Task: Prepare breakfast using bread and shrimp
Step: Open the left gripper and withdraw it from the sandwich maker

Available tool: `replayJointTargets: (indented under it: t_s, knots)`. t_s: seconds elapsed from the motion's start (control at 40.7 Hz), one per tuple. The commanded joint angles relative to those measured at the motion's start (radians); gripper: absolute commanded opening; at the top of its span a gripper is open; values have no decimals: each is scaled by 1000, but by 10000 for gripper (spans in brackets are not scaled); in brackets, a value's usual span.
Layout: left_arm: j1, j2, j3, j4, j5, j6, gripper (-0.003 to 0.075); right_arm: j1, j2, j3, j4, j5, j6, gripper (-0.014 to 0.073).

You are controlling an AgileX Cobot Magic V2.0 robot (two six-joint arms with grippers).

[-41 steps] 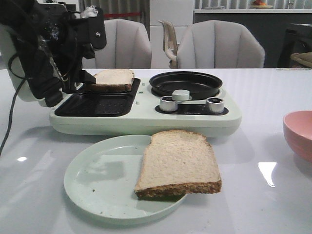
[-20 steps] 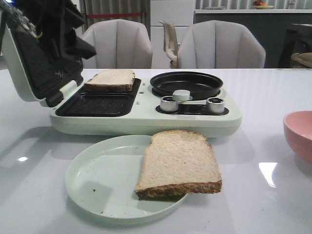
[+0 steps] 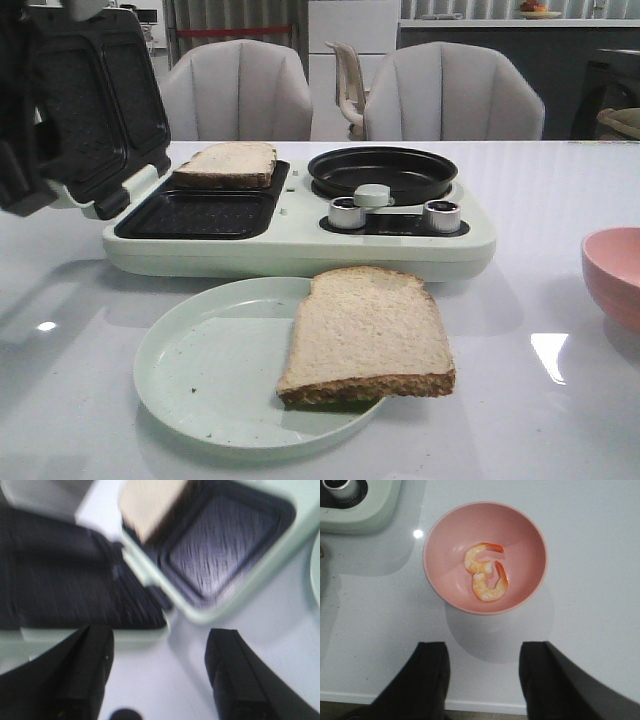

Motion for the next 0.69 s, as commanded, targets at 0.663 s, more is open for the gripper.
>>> replayJointTargets:
  t_s: [0.663]
  knots:
    - [-79,-568,-65,-1047,118,465,457,-4,9,-27,76,-120,-2,444]
